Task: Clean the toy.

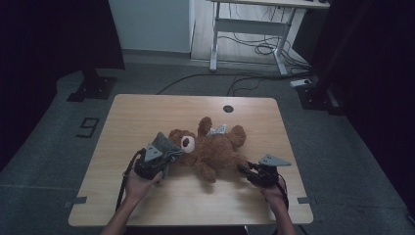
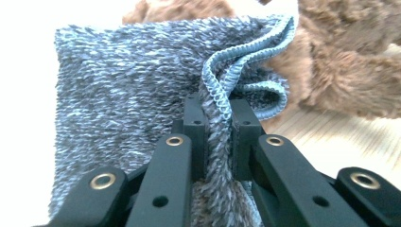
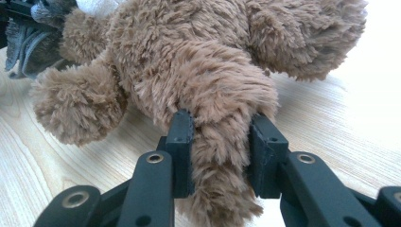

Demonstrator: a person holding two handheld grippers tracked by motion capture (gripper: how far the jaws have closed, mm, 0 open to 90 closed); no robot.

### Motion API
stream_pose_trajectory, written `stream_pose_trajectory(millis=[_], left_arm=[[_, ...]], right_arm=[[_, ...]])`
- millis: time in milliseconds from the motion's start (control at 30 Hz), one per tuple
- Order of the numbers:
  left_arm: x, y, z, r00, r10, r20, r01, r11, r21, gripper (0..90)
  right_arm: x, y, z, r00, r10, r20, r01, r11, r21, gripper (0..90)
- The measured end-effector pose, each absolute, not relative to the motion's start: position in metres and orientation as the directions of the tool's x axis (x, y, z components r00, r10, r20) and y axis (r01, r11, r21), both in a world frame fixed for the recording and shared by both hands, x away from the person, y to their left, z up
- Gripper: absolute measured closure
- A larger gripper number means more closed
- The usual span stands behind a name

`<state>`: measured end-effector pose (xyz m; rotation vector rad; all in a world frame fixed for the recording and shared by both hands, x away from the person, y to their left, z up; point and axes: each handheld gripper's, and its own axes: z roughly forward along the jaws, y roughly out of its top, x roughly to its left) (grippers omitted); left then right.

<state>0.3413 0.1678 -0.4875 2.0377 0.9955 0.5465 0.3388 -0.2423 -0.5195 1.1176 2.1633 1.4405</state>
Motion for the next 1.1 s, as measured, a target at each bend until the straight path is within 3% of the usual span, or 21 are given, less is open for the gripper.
stream_pose_trajectory(millis=[67,133,267,367,400,467,533,700,867,933,1100], left_arm=[[0.341,0.171,-0.488,0.597,0.802,0.033,0.466,-0.380,0.799,80.1],[0.340,0.172,-0.489,0.599,0.800,0.028,0.468,-0.379,0.799,80.1],[0.342,0.168,-0.491,0.604,0.797,0.024,0.473,-0.382,0.794,80.0],[0.343,0.166,-0.491,0.603,0.797,0.019,0.474,-0.378,0.795,80.0],[0.342,0.166,-0.490,0.602,0.798,0.017,0.473,-0.374,0.798,80.0],[0.340,0.166,-0.485,0.604,0.797,0.008,0.461,-0.357,0.812,80.0],[0.337,0.159,-0.473,0.617,0.787,0.009,0.427,-0.345,0.836,80.1],[0.338,0.133,-0.453,0.657,0.754,0.008,0.376,-0.337,0.863,80.2],[0.348,0.077,-0.437,0.724,0.690,0.003,0.325,-0.344,0.881,80.5],[0.353,0.044,-0.437,0.763,0.646,0.013,0.310,-0.384,0.869,80.6],[0.360,0.011,-0.449,0.803,0.597,0.003,0.320,-0.434,0.842,80.5]], right_arm=[[0.339,-0.242,-0.520,-0.646,0.747,0.156,0.433,0.191,0.881,65.1],[0.338,-0.241,-0.519,-0.642,0.755,0.138,0.428,0.203,0.881,58.7],[0.341,-0.235,-0.518,-0.622,0.771,0.139,0.434,0.191,0.881,40.4],[0.344,-0.229,-0.520,-0.619,0.774,0.133,0.443,0.204,0.873,36.9],[0.347,-0.224,-0.524,-0.620,0.777,0.109,0.446,0.234,0.864,44.5],[0.348,-0.223,-0.525,-0.620,0.778,0.099,0.445,0.245,0.862,47.3],[0.350,-0.224,-0.525,-0.629,0.771,0.101,0.443,0.249,0.861,57.8],[0.349,-0.225,-0.522,-0.633,0.768,0.096,0.437,0.251,0.864,61.1],[0.349,-0.227,-0.522,-0.638,0.762,0.111,0.440,0.242,0.865,61.6],[0.348,-0.228,-0.523,-0.641,0.759,0.119,0.440,0.236,0.866,61.8],[0.348,-0.230,-0.522,-0.642,0.755,0.133,0.438,0.219,0.872,63.4]])
